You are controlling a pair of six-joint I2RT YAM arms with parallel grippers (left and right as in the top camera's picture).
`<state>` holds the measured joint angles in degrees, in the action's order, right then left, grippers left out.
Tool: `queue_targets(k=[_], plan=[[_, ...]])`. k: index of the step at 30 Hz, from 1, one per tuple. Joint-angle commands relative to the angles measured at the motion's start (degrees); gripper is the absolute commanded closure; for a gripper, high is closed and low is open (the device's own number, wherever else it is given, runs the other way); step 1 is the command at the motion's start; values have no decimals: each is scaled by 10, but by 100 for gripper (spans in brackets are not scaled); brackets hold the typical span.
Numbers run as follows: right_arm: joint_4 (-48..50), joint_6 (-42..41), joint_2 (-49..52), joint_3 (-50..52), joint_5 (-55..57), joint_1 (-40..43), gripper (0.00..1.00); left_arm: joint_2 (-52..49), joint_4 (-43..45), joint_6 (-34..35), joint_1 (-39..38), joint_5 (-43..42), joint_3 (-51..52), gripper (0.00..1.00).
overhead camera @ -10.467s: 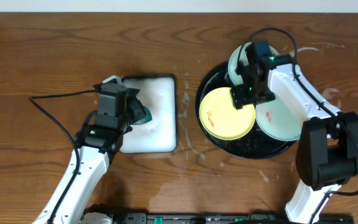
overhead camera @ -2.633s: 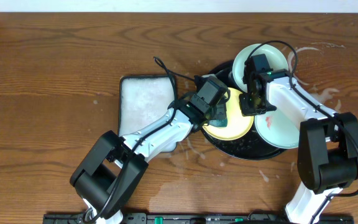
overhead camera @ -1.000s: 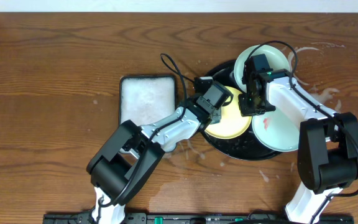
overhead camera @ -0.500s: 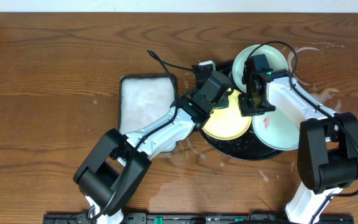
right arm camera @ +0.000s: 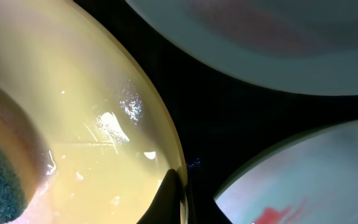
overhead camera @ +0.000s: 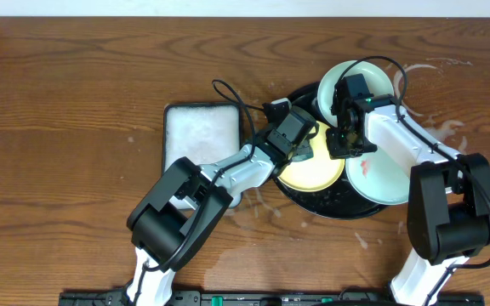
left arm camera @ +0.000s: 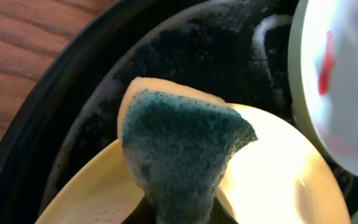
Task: Clean dirty plates on tray and stack at the side
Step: 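Scrub the yellow plate's red stain with the sponge in the left gripper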
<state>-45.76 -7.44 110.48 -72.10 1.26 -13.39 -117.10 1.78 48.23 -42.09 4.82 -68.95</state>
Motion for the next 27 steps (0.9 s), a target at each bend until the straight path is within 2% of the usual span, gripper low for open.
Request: queue_targets(k=[1,4,9,13,18,27], plan=[[-3,-2,-7,7,-9,-2,99,-8,-17,-28,0,-10,4,74],[-3,-2,-7,7,-9,-2,99,10,-25,-72,0,-10,4,64],[-3,-2,-7,7,-9,-2,99,68,-48,-108,0,-9,4,60],[-3,-2,-7,7,-9,-2,99,101,-58,-110,0,-8,4,58],[-3,-2,-7,7,-9,-2,99,96,-65,-109,-1,-18,4,53],[-3,-2,-7,7,-9,-2,99,58,-52,-115,-2,-23,4,52]])
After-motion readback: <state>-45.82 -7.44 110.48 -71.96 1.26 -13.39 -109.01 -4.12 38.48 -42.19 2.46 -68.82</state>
